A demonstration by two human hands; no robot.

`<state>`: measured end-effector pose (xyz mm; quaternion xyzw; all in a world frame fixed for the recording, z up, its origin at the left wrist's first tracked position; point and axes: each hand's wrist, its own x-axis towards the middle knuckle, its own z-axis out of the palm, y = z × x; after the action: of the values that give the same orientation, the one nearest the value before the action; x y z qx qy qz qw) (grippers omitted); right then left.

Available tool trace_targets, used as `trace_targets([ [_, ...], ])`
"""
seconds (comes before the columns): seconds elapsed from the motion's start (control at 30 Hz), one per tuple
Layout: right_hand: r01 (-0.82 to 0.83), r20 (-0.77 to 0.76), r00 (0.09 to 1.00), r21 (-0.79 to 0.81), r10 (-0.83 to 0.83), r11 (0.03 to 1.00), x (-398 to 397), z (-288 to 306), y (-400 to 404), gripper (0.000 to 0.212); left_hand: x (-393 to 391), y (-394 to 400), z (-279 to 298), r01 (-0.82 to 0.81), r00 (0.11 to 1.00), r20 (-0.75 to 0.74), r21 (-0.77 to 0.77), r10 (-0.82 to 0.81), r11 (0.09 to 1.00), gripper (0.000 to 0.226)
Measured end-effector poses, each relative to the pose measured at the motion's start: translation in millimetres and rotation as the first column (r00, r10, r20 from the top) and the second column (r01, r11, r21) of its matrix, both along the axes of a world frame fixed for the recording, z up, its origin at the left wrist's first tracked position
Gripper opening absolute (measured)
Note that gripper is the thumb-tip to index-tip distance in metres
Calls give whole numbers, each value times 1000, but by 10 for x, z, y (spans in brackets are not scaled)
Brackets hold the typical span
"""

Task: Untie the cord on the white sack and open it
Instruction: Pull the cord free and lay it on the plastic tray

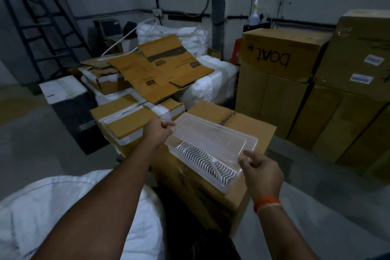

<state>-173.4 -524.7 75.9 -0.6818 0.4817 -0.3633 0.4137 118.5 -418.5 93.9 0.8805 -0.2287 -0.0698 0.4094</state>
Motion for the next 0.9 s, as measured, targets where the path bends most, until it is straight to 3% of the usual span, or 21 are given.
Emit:
trace_targets([
  [0.33, -73, -370, 929, -106, 28, 992, 72, -184, 275, 34, 14, 232, -207, 29, 995, 94, 155, -44, 987, 23],
  [0.9, -135, -464, 884, -144, 53, 980, 119, -364, 351, 40, 21, 145, -314, 63, 996, 45, 163, -72, 985, 30],
])
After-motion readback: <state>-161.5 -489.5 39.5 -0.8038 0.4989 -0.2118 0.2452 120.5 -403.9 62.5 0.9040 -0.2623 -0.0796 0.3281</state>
